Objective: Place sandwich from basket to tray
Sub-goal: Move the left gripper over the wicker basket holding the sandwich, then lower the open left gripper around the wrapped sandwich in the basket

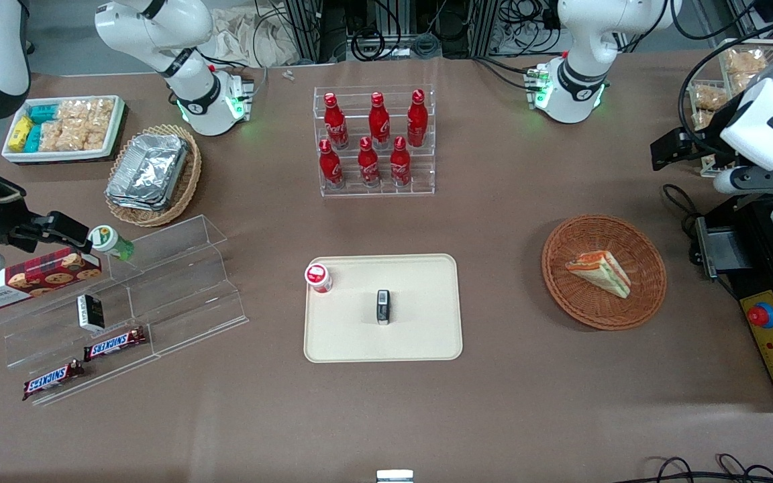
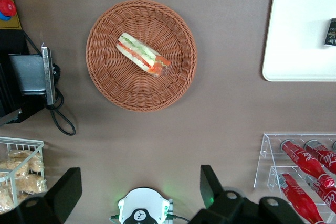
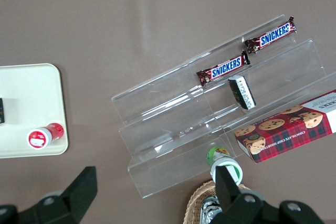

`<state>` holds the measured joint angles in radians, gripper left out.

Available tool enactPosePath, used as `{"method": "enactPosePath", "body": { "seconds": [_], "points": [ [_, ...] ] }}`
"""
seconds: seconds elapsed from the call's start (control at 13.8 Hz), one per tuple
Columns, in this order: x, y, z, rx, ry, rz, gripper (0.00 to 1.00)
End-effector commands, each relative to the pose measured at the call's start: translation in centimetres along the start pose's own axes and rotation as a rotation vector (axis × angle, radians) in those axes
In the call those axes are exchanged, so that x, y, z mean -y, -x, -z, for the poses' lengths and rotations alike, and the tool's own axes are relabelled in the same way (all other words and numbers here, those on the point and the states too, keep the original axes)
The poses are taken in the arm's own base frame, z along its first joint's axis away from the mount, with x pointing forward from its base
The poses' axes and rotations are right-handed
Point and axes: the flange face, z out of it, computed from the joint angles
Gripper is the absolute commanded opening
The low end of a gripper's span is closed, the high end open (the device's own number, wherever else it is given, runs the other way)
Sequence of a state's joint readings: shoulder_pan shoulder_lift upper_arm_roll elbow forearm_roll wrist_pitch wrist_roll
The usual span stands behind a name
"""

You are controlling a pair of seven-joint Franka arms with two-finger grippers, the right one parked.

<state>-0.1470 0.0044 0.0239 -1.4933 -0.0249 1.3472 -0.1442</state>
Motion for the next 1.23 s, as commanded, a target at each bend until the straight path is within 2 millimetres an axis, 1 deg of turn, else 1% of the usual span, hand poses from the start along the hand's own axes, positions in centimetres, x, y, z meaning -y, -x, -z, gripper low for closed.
{"method": "enactPosePath", "body": {
  "seconds": [0.0, 0.14, 0.36, 0.51, 0.65, 0.8, 1.01, 1.08, 1.16],
  "points": [
    [-0.2, 0.8, 0.4, -0.019, -0.001, 0.015, 1.00],
    [0.0, 0.7, 0.6, -0.023, 0.000, 0.007, 1.00],
    [-0.1, 0.4, 0.2, -0.011, -0.003, 0.040, 1.00],
    [0.2, 0.1, -0.1, -0.015, -0.014, 0.096, 1.00],
    [0.7, -0.9, -0.8, -0.032, -0.011, 0.245, 1.00],
    [0.6, -2.4, -2.9, -0.043, -0.005, 0.430, 1.00],
    [0.6, -4.1, -7.8, -0.056, 0.004, 0.654, 1.00],
    [0.6, -4.6, -10.0, -0.054, 0.005, 0.698, 1.00],
    [0.5, -5.0, -12.6, -0.048, 0.002, 0.745, 1.00]
  ]
}}
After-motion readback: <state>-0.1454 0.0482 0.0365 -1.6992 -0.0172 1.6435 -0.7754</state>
